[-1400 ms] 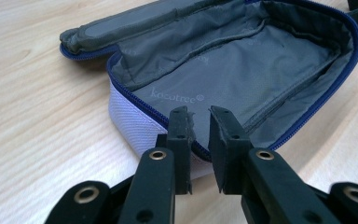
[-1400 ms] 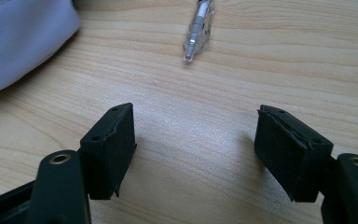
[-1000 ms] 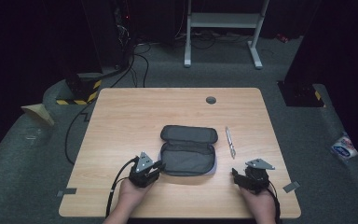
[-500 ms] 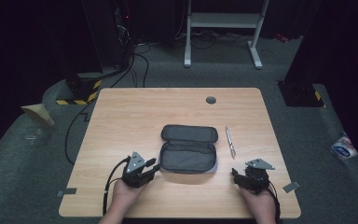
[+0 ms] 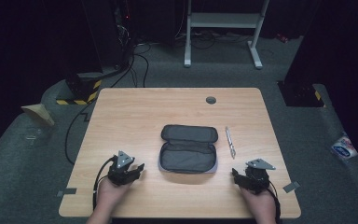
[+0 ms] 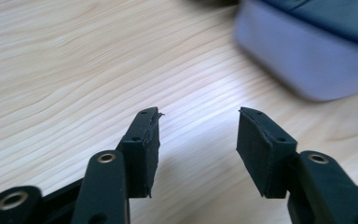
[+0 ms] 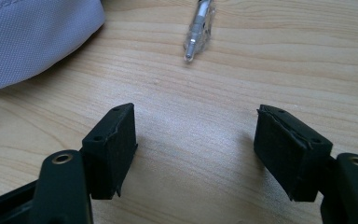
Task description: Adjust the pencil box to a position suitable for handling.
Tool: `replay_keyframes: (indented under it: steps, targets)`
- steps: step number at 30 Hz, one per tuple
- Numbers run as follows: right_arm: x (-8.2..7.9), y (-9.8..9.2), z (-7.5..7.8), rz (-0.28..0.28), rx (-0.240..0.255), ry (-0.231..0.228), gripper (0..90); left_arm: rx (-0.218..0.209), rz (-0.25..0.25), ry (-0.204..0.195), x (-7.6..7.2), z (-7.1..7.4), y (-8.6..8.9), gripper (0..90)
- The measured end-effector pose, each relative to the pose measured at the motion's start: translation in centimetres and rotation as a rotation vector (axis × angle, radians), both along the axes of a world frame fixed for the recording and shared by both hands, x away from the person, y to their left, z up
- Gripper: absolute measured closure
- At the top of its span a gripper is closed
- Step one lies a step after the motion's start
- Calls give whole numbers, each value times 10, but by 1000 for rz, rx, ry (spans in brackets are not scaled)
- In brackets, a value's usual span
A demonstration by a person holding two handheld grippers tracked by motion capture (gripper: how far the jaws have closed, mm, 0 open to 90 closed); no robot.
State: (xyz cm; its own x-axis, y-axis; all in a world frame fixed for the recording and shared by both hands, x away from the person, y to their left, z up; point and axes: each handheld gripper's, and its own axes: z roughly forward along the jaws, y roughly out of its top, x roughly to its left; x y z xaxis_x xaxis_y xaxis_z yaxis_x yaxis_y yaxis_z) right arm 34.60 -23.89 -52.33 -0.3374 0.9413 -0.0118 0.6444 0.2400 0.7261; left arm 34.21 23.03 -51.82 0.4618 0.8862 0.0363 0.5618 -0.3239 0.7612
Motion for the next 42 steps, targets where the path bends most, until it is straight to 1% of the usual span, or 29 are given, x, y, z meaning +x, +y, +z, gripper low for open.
replay_keyframes:
  steps: [1, 2, 4, 5, 6, 7, 8, 9, 10, 14, 15, 16, 18, 20, 22, 23, 27, 28, 31, 33, 34, 36, 37, 38, 40, 42]
  targets:
    - [0, 0, 0, -3, 2, 1, 299, -12, 17, 8, 1, -2, 4, 477]
    - [0, 0, 0, -2, 3, 2, 299, -11, 23, 15, 2, -3, 7, 463]
    - [0, -1, 0, 1, 2, -1, 302, 6, 39, 25, 3, -5, 11, 440]
    - [0, -1, 0, -1, 6, 1, 304, 8, 43, 29, 3, -6, 13, 434]
    - [0, -1, 0, -5, 10, 3, 306, 0, 47, 30, 3, -7, 14, 426]
    - [0, -1, 0, -7, 16, 2, 309, -18, 52, 32, 3, -8, 15, 412]
    - [0, -2, 0, -4, 16, 0, 314, -23, 52, 33, 3, -8, 15, 392]
    - [0, -2, 0, -2, 15, -1, 317, -15, 44, 31, 3, -9, 13, 359]
    - [0, -3, 0, 2, 17, -1, 321, -16, 40, 28, 3, -9, 12, 334]
    - [-1, -4, 1, 0, 33, 3, 342, -21, 40, 30, 3, -10, 11, 287]
    - [-1, -4, 1, 8, 37, 3, 367, -21, 42, 30, 3, -10, 11, 283]
    - [-1, -4, 3, 12, 45, 3, 368, -21, 42, 30, 3, -10, 11, 279]
    - [-1, -1, 6, 27, 55, -17, 364, -21, 42, 30, 3, -10, 11, 279]
    - [-1, 2, 8, 35, 38, -29, 365, -21, 41, 31, 4, -10, 11, 279]
    - [1, 4, 8, 49, 44, -34, 368, -22, 41, 31, 3, -10, 11, 279]
    - [1, 6, 8, 45, 48, -30, 374, -23, 41, 29, 4, -10, 11, 279]
    - [6, 8, 13, 55, 25, -42, 397, -22, 38, 28, 4, -10, 11, 279]
    - [10, 8, 17, 61, 25, -48, 403, -22, 37, 29, 4, -10, 11, 279]
    - [13, 9, 20, 64, 33, -45, 412, -22, 36, 29, 3, -10, 11, 279]
    - [17, 9, 21, 61, 36, -48, 433, -22, 35, 29, 4, -10, 11, 279]
    - [20, 9, 21, 49, 43, -38, 439, -22, 35, 29, 4, -10, 11, 279]
    - [24, 9, 22, 43, 37, -30, 440, -21, 33, 29, 3, -10, 11, 279]
    - [26, 9, 22, 48, 55, -25, 436, -21, 34, 29, 3, -10, 11, 279]
    - [28, 9, 22, 52, 57, -31, 437, -21, 34, 29, 3, -10, 11, 279]
    - [33, 10, 24, 40, 59, -36, 439, -21, 34, 29, 3, -10, 11, 279]
    - [38, 12, 25, 27, 46, -36, 456, -21, 33, 29, 3, -10, 11, 279]
